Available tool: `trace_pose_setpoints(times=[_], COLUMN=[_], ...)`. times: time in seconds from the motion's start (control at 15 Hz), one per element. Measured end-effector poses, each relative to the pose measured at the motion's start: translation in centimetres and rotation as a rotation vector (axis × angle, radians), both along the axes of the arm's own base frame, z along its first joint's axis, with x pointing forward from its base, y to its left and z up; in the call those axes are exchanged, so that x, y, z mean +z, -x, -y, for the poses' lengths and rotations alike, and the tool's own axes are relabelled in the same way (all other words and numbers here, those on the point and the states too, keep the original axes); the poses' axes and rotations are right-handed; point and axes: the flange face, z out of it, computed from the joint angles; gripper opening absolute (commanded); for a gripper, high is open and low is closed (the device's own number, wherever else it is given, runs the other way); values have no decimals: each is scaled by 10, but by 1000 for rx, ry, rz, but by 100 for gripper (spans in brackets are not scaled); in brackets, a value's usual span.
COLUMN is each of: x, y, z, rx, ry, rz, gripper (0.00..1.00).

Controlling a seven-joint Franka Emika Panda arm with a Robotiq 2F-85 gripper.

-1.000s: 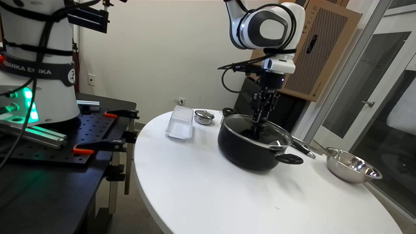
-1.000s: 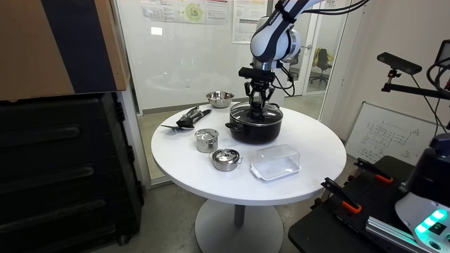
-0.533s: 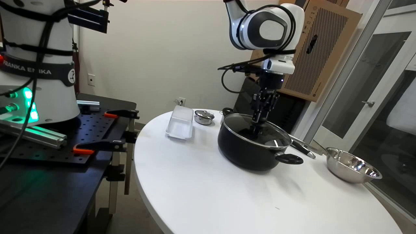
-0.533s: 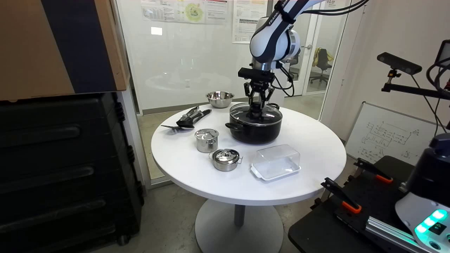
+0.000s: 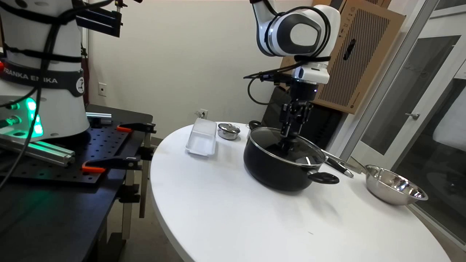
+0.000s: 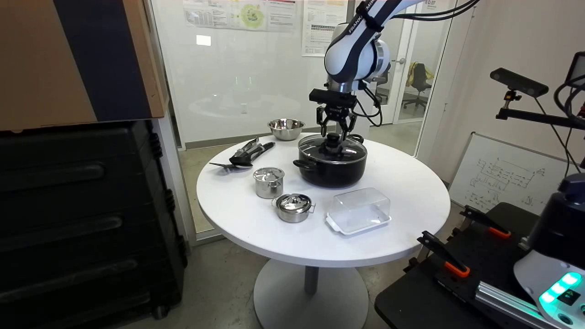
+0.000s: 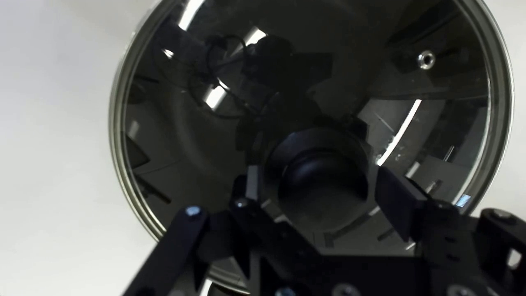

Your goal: Place the lid on the pot

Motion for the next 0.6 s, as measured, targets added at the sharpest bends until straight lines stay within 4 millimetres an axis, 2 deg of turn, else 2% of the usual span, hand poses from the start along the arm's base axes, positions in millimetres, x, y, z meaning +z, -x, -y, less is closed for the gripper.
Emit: trace_pose_setpoints(times=[0.33, 0.6], x=[8, 42], y=[-1, 2], z=[3, 18], rx=[-11, -8], ry=[-8, -61], rz=[13, 63], gripper=[100, 100])
